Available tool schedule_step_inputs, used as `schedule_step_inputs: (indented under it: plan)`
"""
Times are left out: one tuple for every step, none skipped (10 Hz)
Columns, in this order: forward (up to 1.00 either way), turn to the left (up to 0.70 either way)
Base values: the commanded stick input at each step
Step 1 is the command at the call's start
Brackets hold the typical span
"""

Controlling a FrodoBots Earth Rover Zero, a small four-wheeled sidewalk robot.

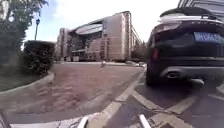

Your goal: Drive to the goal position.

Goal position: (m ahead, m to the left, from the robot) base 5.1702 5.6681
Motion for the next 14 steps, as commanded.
schedule_step_inputs:
  plan:
    - [0.47,0.24]
    - [0.70,0.07]
    - [0.70,0.03]
    - [0.70,0.00]
    - [0.70,0.00]
    - [0.70,0.00]
    - [0.70,0.00]
    - [0.70,0.00]
    - [0.70,0.00]
    - [0.70,0.00]
    - [0.70,0.00]
    - [0.70,0.00]
    - [0.70,0.00]
    - [0.70,0.00]
